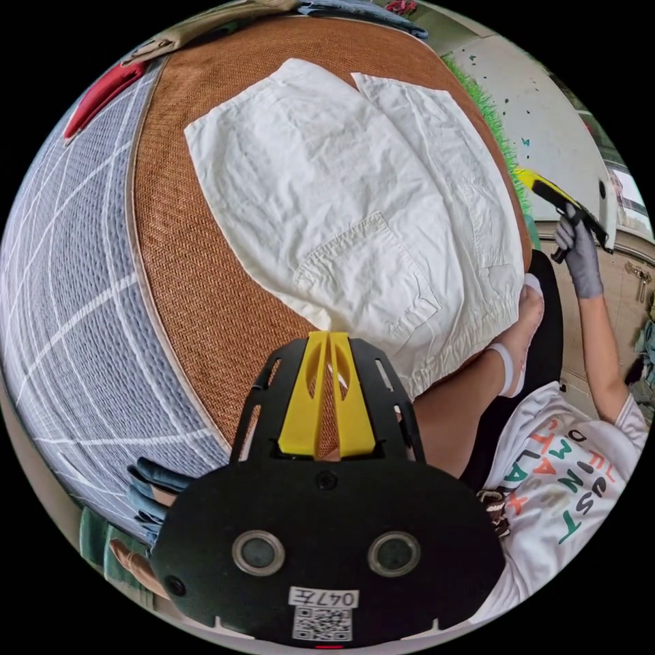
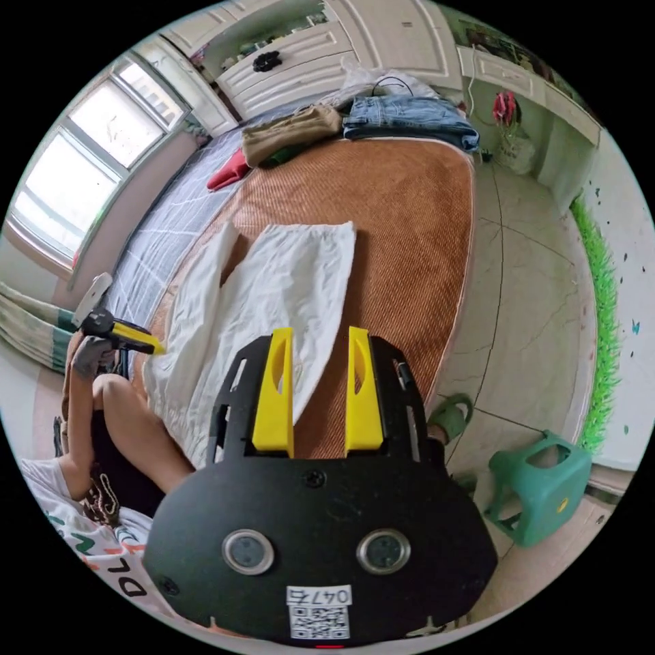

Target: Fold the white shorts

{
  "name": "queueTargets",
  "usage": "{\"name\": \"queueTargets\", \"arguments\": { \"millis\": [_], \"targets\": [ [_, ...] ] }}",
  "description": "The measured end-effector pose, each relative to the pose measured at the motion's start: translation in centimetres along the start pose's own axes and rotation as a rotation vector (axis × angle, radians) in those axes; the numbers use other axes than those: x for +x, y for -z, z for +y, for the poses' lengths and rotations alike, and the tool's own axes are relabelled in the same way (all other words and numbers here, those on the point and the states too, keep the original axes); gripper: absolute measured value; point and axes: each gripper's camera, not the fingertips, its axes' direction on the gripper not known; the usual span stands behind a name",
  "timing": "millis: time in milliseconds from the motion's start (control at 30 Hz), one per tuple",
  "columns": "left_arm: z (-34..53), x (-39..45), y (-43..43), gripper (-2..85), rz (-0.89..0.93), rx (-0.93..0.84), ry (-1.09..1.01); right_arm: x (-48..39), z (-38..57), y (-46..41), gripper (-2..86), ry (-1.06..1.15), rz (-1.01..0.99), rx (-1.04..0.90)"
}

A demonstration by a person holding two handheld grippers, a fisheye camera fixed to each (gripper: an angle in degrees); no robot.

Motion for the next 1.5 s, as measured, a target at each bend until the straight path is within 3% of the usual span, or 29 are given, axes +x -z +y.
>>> {"name": "queueTargets", "arguments": {
  "millis": [167, 300, 433, 600, 700, 800, 900, 1233, 1367, 1500],
  "targets": [
    [0.4, -1.9, 0.0, -1.0, 0.036, 0.049, 0.039, 1.4, -6.3, -6.9, 1.2, -0.013, 0.082, -0.172],
    [1.4, -4.2, 0.4, -1.0, 0.040, 0.098, 0.106, 1.8, -7.0, -5.9, -0.8, 0.017, 0.110, -0.130],
    [2.5, -6.3, -0.1, -1.0, 0.015, 0.083, 0.192, 5.8, -6.2, -4.0, -0.8, -0.131, 0.239, -0.095],
    [3.4, -7.3, -1.6, -1.0, -0.002, 0.014, 0.195, 6.2, -4.7, -4.7, 5.6, -0.085, -0.103, -0.004],
    [3.9, -8.5, -2.2, -1.0, 0.023, 0.025, 0.202, 5.3, -5.4, -8.2, 6.9, -0.082, -0.192, -0.079],
    [4.5, -9.7, -2.8, -1.0, 0.049, 0.040, 0.202, 4.6, -5.8, -9.3, 2.7, -0.097, -0.072, -0.083],
    [5.0, -11.0, -3.2, -1.0, 0.075, 0.057, 0.203, 4.0, -6.6, -10.5, 2.5, -0.038, -0.245, -0.130],
    [7.1, -14.8, -4.3, -1.0, 0.100, 0.094, 0.214, 3.2, -6.9, -11.2, -1.0, -0.004, -0.233, -0.147],
    [8.9, -17.2, -3.8, -1.0, 0.092, 0.147, 0.276, 4.5, -6.5, -9.1, -0.3, -0.074, -0.122, -0.070],
    [10.5, -19.5, -4.4, -1.0, 0.103, 0.150, 0.309, 4.8, -6.5, -9.5, 5.0, -0.062, -0.227, -0.044]
  ]
}}
